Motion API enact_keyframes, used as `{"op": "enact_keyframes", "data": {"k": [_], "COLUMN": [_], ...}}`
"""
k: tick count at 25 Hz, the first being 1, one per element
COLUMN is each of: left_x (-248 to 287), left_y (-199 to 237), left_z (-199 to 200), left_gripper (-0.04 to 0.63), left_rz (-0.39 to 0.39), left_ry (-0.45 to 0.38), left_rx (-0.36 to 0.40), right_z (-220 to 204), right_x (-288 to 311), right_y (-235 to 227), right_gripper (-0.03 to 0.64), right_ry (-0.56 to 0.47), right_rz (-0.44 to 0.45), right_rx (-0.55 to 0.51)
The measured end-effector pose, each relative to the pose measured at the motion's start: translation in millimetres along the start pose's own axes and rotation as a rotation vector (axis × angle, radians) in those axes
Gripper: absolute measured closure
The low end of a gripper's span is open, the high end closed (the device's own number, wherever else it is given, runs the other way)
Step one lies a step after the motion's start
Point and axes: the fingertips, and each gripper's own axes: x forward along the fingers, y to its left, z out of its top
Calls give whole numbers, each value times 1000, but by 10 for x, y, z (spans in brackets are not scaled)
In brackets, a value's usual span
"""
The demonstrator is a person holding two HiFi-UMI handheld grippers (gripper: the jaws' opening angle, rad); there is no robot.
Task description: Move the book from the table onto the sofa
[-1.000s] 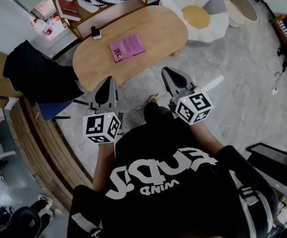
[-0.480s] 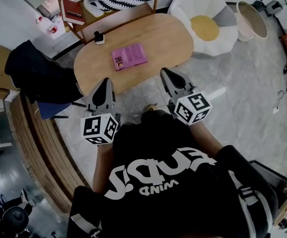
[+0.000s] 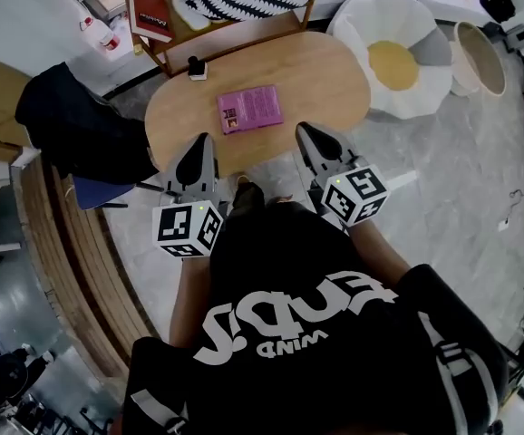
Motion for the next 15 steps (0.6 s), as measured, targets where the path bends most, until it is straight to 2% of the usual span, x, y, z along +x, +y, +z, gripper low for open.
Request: {"op": "enact_keyframes", "data": {"k": [15], "left_x": [822], "left_y": [630], "left_z": [183], "left_gripper": [588], "left_rz": [-78], "left_ry": [56], "left_rx": [-10], "right_z": [355], "right_x": [920], "right_y": [-232], "right_gripper": [615], "right_ry": [-12], "right_rz": [-68], "right_rx": [17]}}
